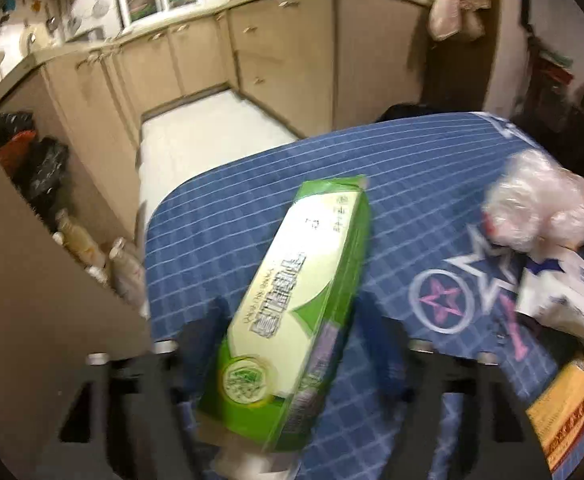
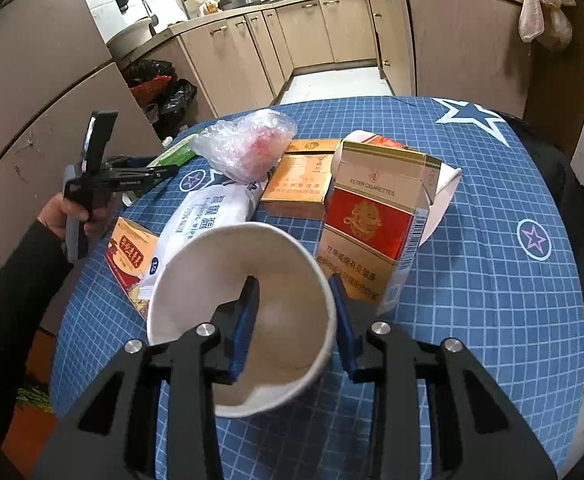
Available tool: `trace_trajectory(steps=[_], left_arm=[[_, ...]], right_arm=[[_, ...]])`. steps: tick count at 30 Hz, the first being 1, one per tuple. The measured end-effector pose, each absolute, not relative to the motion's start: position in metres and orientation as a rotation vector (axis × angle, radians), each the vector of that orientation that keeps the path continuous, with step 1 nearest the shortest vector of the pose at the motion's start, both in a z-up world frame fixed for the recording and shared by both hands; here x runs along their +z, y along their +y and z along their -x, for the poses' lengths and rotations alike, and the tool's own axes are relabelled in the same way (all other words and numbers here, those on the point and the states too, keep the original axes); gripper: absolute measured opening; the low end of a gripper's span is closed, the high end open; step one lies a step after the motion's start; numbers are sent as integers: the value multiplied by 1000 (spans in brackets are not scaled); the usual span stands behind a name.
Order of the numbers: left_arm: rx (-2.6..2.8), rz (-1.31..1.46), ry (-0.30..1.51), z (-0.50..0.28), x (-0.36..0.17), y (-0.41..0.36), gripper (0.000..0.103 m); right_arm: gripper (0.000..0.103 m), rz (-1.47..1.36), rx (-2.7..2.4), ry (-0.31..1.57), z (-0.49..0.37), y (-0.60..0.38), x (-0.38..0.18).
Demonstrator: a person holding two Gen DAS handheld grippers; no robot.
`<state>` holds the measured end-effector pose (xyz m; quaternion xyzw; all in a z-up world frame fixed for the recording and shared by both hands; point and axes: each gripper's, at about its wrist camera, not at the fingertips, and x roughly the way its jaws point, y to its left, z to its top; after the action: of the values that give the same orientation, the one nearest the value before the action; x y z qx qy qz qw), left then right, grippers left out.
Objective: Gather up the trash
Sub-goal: 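Grasp the orange paper cup with the right gripper while the left grasps the green tube box, then carry the orange cup and green tube box over the white bucket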
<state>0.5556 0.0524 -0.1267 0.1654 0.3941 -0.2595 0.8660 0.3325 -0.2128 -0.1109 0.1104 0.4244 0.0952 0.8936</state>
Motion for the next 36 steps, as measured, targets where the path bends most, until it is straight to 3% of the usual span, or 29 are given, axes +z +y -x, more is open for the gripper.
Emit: trace_trajectory(steps=[5, 6, 9, 17, 24, 36], left_arm=[[-549, -363, 785, -534, -125, 46, 45], [-552, -360, 784, -534, -125, 46, 44], [-559, -309, 785, -519, -123, 50, 40], [-452, -231, 721, -464, -101, 68, 39], [-319, -192, 640, -408, -48, 75, 39], [-203, -176, 565, -282, -16, 10, 40]], right_arm=[[32, -227, 201, 875, -323, -211, -109], [12, -210, 191, 875, -318, -209, -108], [6, -199, 195, 862, -308, -208, -107], [5, -251, 204, 826, -279, -216, -101], [5, -281, 188, 775, -251, -224, -88], [5, -195, 109, 671, -205, -220, -63]])
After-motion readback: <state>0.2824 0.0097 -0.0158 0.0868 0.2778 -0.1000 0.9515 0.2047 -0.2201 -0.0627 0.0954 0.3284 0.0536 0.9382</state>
